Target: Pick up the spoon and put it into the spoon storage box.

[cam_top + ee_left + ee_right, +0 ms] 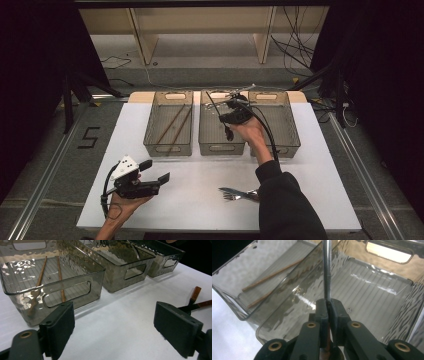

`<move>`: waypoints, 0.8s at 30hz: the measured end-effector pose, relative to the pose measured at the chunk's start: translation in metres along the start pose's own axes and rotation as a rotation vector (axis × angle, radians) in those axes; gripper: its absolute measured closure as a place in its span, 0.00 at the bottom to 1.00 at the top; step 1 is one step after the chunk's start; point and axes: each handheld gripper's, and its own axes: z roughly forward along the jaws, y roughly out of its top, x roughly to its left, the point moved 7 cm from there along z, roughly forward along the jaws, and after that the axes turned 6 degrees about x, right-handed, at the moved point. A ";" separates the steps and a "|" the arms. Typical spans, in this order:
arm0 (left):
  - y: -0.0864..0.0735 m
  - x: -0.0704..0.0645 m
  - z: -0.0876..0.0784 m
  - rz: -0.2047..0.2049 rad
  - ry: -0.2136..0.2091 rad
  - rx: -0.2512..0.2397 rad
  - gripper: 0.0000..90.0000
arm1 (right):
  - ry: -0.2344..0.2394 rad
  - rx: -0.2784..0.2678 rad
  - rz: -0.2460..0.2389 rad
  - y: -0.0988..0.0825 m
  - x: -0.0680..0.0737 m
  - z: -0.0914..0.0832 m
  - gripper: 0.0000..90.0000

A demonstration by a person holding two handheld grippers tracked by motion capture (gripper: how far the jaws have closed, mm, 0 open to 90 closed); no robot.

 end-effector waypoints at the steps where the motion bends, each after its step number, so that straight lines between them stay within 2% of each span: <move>1: 0.000 0.000 0.000 0.000 0.000 -0.002 0.18 | -0.002 0.003 0.003 -0.001 0.000 0.001 0.96; 18: 0.000 0.000 0.000 0.000 0.001 -0.003 0.18 | -0.018 0.071 0.049 -0.018 -0.004 0.018 0.94; 20: 0.000 0.000 0.000 -0.001 0.001 -0.003 0.18 | -0.021 0.080 0.054 -0.019 -0.004 0.020 0.87; 24: 0.000 0.000 0.000 -0.001 0.002 -0.003 0.18 | -0.005 0.073 0.057 -0.018 -0.002 0.019 0.81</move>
